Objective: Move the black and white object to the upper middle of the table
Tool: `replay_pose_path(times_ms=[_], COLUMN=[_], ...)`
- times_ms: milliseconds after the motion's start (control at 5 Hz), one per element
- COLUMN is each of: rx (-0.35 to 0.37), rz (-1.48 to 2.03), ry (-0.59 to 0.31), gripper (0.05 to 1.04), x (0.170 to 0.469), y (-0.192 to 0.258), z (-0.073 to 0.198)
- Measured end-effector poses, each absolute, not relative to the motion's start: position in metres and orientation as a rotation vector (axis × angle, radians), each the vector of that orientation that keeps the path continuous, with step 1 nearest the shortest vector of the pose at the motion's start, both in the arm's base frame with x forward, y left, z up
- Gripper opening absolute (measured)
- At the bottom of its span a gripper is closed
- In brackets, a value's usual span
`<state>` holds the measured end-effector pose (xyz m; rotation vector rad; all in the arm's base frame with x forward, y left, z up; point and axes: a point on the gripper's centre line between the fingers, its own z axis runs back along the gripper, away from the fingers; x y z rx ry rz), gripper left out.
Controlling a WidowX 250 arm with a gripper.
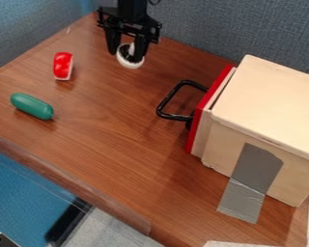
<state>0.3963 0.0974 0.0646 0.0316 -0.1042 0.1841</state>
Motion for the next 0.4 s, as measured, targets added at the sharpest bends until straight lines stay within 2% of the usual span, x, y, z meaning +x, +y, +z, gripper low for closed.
replay_pose_path(times_ms=[400], rx=[0.032], rz=[0.15], ry=[-0.059], gripper=[0.673], x=[0.41], y=[0.089], z=[0.03])
